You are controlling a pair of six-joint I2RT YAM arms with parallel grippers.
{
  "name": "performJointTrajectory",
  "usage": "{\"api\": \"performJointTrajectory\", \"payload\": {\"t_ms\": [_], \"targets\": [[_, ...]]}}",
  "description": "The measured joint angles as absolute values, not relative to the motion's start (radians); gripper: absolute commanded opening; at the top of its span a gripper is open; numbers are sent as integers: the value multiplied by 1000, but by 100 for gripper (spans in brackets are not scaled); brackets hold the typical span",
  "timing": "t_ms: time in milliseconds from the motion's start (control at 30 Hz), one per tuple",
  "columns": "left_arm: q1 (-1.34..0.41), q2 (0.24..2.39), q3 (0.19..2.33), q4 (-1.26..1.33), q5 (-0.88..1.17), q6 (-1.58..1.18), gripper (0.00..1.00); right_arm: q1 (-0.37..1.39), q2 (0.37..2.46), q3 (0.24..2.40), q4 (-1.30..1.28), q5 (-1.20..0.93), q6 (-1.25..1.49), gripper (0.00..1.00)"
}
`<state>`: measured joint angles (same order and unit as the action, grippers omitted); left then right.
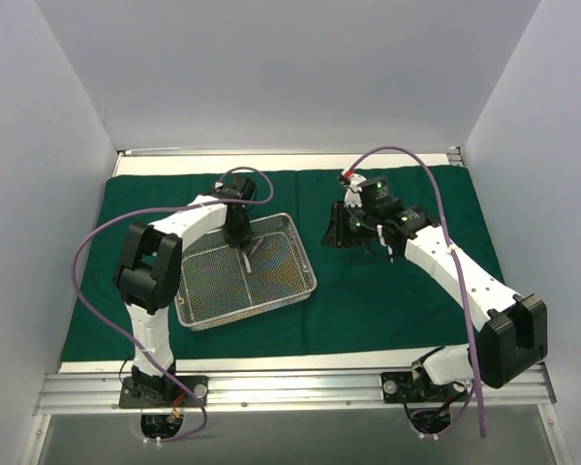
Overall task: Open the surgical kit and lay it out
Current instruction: Pick up the medical item from the container, then place the medical item in the surgical kit.
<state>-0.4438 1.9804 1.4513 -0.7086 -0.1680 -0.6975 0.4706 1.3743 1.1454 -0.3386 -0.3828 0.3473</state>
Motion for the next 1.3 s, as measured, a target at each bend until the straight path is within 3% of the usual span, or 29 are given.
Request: {"api": "performJointTrajectory", "payload": {"t_ms": [333,667,833,1300], "targets": [[-443,1978,1508,-804,38,-617,2,471,1389,1160,-318,-387,347,20],[-444,1806,1472,-856,257,-665,2,472,1476,1200,-251,-541,363,43],[-451,1782,1601,-842,251,-773,2,502,1525,1200,-183,-594,419,42],[-500,1762,1608,-825,212,-926,2,580,1584,1247,-130,-595,509,40]]}}
